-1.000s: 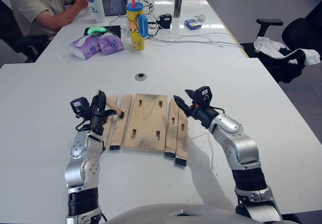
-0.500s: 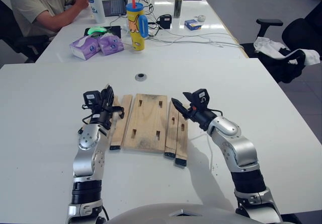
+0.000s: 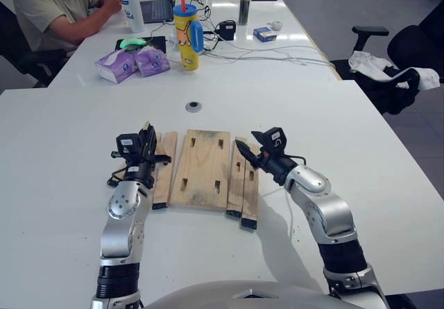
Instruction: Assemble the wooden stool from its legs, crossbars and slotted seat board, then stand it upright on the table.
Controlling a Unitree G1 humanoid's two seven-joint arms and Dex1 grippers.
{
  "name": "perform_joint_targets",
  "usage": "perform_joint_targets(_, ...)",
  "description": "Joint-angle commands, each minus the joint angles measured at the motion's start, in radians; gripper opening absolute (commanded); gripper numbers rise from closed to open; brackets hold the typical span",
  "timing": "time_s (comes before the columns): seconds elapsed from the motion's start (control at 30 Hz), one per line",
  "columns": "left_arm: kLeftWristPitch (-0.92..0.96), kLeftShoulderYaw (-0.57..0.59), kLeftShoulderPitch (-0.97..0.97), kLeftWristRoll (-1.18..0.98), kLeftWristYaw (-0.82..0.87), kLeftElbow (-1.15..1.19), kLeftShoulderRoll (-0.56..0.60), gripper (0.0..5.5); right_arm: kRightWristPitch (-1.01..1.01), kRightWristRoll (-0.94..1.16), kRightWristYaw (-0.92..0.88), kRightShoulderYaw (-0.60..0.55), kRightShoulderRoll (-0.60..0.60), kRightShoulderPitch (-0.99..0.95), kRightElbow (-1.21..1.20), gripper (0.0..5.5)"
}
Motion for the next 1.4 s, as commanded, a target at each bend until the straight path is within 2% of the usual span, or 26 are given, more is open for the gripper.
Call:
perform_joint_targets(0.03,0.099,-0.033,0.122,0.059,0.002,0.093,0.018,0.44,0.005,-0.013,-0.004,0.012,-0.002,0.009,-0.02,2.85)
perform_joint_targets(0.3,0.029,-0.065,0.177,0.085,-0.036,0.128,0.03,0.44,-0.004,-0.028,0.0,0.017,-0.012,0.01,-0.017,2.85)
perform_joint_targets(0.73,-0.04,-0.043,0.118,0.085,-0.051,0.145,0.04,0.44,-0.008,-0.043,0.0,0.026,-0.002,0.009,-0.005,2.85)
perform_joint_targets(0.77,-0.063,-0.038,0.11,0.078,-0.057,0.144,0.039,0.8,-0.008,-0.042,0.001,0.026,0.0,0.004,-0.001,2.85)
perform_joint_targets(1.0,-0.125,-0.008,0.042,0.08,-0.072,0.076,0.052,1.74,-0.019,-0.048,0.001,0.029,0.004,-0.014,0.012,2.85)
perform_joint_targets(1.27,-0.035,0.015,-0.083,0.067,-0.042,-0.032,0.043,2.99,-0.028,-0.045,0.004,0.031,0.017,-0.03,0.032,2.85)
perform_joint_targets(1.4,0.05,0.048,-0.191,0.055,-0.018,-0.125,0.056,2.99,-0.031,-0.043,0.005,0.029,0.018,-0.03,0.039,2.85)
